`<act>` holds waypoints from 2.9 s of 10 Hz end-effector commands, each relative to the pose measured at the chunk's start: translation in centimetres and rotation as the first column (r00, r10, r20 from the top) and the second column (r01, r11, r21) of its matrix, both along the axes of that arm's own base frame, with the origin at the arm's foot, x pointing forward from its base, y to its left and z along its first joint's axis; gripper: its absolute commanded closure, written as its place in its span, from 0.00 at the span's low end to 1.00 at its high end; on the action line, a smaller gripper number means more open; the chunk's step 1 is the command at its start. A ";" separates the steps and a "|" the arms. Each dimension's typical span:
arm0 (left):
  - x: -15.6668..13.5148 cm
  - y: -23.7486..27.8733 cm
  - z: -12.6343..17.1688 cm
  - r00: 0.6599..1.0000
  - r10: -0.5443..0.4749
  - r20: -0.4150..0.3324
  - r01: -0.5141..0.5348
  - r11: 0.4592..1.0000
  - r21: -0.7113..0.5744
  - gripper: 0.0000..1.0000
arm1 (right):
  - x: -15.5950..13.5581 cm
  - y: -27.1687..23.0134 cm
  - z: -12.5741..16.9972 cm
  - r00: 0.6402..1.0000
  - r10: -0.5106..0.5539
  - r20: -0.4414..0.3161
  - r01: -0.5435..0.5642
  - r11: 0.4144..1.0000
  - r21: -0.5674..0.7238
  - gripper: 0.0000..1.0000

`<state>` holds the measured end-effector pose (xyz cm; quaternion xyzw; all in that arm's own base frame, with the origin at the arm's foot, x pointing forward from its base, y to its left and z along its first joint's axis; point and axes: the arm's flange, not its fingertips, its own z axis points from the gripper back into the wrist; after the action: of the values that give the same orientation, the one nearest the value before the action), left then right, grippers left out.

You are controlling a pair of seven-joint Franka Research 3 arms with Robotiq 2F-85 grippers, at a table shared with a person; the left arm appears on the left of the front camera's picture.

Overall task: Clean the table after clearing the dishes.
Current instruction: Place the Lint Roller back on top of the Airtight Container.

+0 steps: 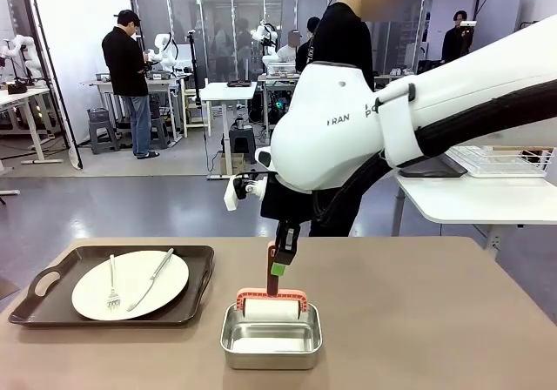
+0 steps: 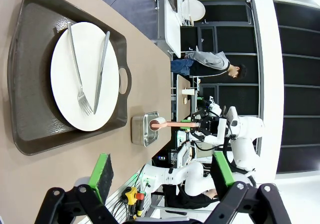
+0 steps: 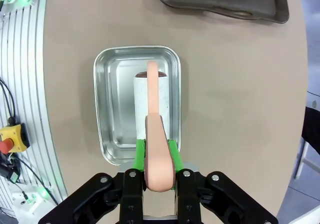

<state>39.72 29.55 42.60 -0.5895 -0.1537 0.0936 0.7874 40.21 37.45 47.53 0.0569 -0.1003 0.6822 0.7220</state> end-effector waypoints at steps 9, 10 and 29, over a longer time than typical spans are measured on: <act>-0.4 0.2 0.1 1.000 -0.010 0.008 0.010 1.000 -0.003 0.00 | 2.1 2.3 -3.4 0.995 -0.058 -0.077 0.054 0.997 -0.058 0.79; -0.4 0.2 0.1 1.000 -0.010 0.008 0.010 1.000 -0.003 0.00 | 2.3 2.2 -3.9 0.995 -0.059 -0.080 0.054 0.997 -0.057 0.79; -0.4 0.2 0.1 1.000 -0.010 0.008 0.010 1.000 -0.003 0.00 | 3.3 0.6 -6.5 0.993 -0.076 -0.086 0.068 0.994 -0.088 0.71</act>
<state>39.71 29.55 42.60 -0.5895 -0.1537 0.0937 0.7874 44.01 38.69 42.09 0.0618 -0.0461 0.6603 0.7470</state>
